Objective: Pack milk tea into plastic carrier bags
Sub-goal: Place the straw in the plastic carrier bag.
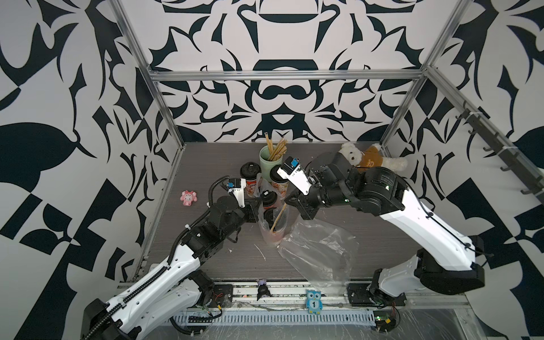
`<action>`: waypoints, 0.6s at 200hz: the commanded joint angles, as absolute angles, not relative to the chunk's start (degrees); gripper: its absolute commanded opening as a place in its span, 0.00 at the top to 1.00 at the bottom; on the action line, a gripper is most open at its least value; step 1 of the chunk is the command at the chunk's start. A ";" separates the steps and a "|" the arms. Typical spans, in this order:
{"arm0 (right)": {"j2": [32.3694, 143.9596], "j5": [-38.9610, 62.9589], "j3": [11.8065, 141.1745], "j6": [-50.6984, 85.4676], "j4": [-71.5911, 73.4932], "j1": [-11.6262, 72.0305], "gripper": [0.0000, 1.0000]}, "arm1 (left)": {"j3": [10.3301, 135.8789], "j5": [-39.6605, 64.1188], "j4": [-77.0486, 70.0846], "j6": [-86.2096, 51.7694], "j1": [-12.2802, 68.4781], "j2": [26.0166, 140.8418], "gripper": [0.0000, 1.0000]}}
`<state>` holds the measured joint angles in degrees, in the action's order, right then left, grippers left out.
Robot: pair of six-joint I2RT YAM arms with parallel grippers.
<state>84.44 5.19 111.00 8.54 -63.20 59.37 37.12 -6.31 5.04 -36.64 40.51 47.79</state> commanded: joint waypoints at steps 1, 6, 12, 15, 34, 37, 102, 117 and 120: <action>84.32 3.95 112.58 6.78 -60.85 59.75 1.00 | 38.97 -5.53 5.02 -36.97 40.43 47.66 1.00; 84.52 4.07 112.66 6.63 -60.89 59.77 1.00 | 39.02 -5.53 4.90 -36.92 40.43 47.82 1.00; 84.92 4.43 112.70 6.44 -60.95 59.83 1.00 | 39.18 -5.53 4.76 -36.97 40.43 47.96 1.00; 85.09 4.66 112.76 6.34 -61.10 59.85 1.00 | 39.18 -5.47 4.63 -37.00 40.43 48.06 1.00; 86.50 6.05 113.28 5.98 -61.91 60.11 1.00 | 39.38 -4.96 3.80 -36.91 40.43 48.59 1.00; 86.71 6.22 113.40 5.98 -61.99 60.16 1.00 | 39.43 -4.78 3.62 -36.91 40.43 48.67 1.00; 90.43 5.05 112.99 3.88 -63.59 62.26 1.00 | 39.75 -3.51 2.65 -37.44 40.41 49.48 1.00; 90.95 4.94 112.50 3.38 -63.86 62.65 1.00 | 39.55 -3.62 2.71 -37.44 40.43 49.23 1.00; 91.03 4.90 112.38 3.29 -63.89 62.71 1.00 | 39.55 -3.68 2.75 -37.44 40.43 49.22 1.00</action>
<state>91.61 5.72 111.72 4.99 -63.18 61.93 38.28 -4.23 4.01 -36.80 40.51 49.56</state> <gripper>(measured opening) 0.048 0.044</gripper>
